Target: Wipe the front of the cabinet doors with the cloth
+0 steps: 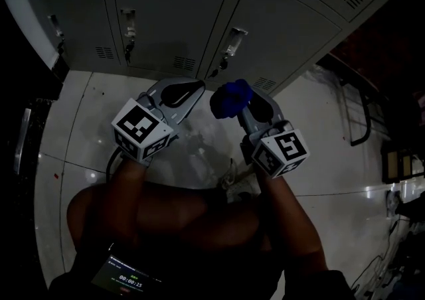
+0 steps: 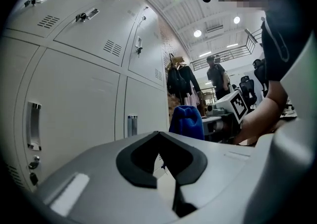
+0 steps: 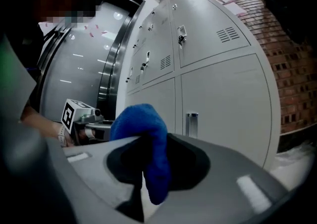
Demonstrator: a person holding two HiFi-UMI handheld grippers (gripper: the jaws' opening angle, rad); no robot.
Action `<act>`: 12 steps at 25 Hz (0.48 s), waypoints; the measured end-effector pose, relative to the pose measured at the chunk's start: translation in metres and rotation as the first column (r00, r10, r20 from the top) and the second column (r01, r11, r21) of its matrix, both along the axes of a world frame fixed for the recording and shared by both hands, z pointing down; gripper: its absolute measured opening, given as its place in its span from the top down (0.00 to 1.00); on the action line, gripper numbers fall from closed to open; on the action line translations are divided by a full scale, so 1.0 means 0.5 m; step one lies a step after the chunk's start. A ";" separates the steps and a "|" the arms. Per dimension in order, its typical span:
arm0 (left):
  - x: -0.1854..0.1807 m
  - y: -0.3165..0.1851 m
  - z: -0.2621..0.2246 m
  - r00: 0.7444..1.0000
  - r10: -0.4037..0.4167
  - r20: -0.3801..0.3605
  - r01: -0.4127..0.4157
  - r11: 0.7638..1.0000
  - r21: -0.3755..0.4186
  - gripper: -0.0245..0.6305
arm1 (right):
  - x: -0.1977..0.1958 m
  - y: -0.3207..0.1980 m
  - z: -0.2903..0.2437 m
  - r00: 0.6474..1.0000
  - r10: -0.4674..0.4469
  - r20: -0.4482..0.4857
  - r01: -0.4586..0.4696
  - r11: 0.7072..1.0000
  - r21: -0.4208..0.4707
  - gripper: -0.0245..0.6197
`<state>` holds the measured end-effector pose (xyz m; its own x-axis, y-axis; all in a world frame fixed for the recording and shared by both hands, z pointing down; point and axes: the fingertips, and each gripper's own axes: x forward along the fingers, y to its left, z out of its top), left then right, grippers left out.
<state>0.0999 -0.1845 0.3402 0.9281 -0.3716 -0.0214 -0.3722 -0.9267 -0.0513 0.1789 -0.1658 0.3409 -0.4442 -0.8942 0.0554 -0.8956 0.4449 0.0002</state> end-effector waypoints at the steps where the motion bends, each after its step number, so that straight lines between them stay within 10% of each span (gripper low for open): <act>1: 0.001 0.001 0.001 1.000 0.002 0.004 -0.002 1.000 0.003 0.96 | 0.000 0.001 0.001 1.000 0.000 0.014 0.001 1.000 -0.006 0.84; 12: 0.012 0.010 0.015 1.000 0.017 0.022 -0.017 1.000 0.001 0.96 | 0.009 -0.001 0.010 1.000 0.010 0.025 -0.010 1.000 -0.016 0.84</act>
